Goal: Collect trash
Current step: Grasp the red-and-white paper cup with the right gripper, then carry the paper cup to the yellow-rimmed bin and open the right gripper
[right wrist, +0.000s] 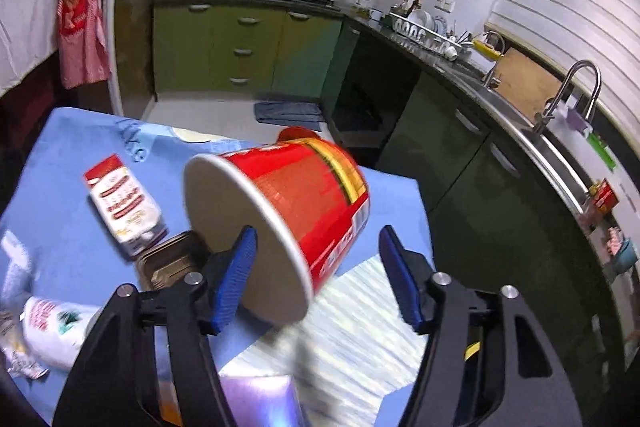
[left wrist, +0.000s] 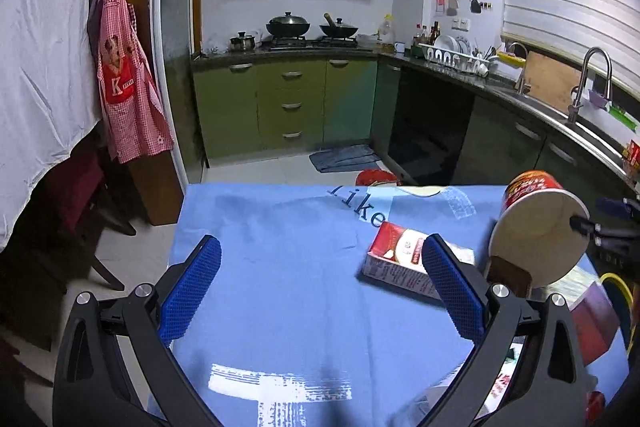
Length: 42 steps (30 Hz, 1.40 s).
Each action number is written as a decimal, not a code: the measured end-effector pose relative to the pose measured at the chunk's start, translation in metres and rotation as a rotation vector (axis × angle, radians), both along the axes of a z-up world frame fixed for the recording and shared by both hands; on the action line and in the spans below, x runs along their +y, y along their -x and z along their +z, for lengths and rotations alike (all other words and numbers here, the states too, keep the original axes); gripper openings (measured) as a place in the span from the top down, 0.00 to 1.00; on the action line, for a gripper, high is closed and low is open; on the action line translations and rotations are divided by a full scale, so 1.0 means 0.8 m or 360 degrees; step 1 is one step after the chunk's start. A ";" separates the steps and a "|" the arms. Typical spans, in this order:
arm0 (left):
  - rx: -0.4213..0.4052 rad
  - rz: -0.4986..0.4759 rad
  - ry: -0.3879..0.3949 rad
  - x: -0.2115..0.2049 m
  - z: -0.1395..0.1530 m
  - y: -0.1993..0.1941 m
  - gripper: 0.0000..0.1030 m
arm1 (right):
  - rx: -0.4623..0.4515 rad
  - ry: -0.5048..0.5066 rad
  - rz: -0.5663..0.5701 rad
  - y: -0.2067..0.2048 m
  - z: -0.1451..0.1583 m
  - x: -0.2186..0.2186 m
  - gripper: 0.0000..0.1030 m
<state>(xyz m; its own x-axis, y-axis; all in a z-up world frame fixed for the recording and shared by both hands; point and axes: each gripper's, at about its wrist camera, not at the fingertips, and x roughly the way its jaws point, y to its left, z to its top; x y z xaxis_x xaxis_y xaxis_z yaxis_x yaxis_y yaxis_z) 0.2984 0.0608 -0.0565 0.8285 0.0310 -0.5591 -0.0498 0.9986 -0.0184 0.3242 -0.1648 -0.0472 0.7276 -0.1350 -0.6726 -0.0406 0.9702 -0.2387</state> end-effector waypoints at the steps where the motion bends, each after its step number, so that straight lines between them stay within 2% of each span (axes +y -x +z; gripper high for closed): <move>1: 0.0003 -0.0001 -0.0004 -0.001 -0.005 0.003 0.04 | 0.0004 0.0016 -0.0013 -0.006 -0.001 0.000 0.48; 4: 0.0019 -0.0020 -0.0003 -0.001 -0.010 0.000 0.04 | 0.0019 0.0064 -0.0045 -0.027 -0.007 -0.001 0.55; 6: 0.0020 -0.0025 0.0003 -0.002 -0.012 0.003 0.04 | 0.0041 0.0107 -0.0064 -0.040 -0.015 -0.002 0.65; 7: 0.0018 -0.0029 0.0007 -0.002 -0.011 0.004 0.04 | 0.0046 0.0129 -0.0071 -0.046 -0.019 -0.002 0.77; 8: 0.0017 -0.0035 0.0007 -0.002 -0.011 0.003 0.04 | 0.0045 0.0148 -0.0079 -0.049 -0.022 -0.002 0.83; 12: 0.0009 -0.0037 -0.0010 -0.005 -0.010 0.011 0.04 | 0.0033 0.0212 -0.0111 -0.063 -0.028 -0.012 0.95; 19: 0.0035 -0.0059 0.0000 -0.007 -0.013 0.011 0.04 | 0.0063 0.0121 -0.0152 -0.074 -0.012 -0.045 0.95; 23: 0.0040 -0.0079 -0.0005 -0.009 -0.013 0.013 0.04 | 0.0078 -0.0049 -0.0142 -0.053 0.015 -0.074 0.95; 27: 0.0044 -0.0109 -0.0010 -0.015 -0.012 0.018 0.04 | 0.0136 -0.0261 -0.0144 -0.012 0.044 -0.125 0.95; 30: 0.0035 -0.0138 -0.0011 -0.020 -0.009 0.022 0.04 | 0.0266 -0.0447 -0.0212 0.031 0.061 -0.197 0.95; 33: 0.0018 -0.0153 -0.0012 -0.024 -0.006 0.026 0.04 | 0.0399 -0.0491 -0.0336 0.065 0.065 -0.263 0.95; 37: 0.0008 -0.0160 -0.0024 -0.027 -0.003 0.029 0.04 | 0.0630 -0.0574 -0.0570 0.110 0.045 -0.364 0.95; 42: 0.0012 -0.0157 -0.0024 -0.029 -0.003 0.030 0.04 | 0.0838 -0.0612 -0.0729 0.130 -0.019 -0.424 0.95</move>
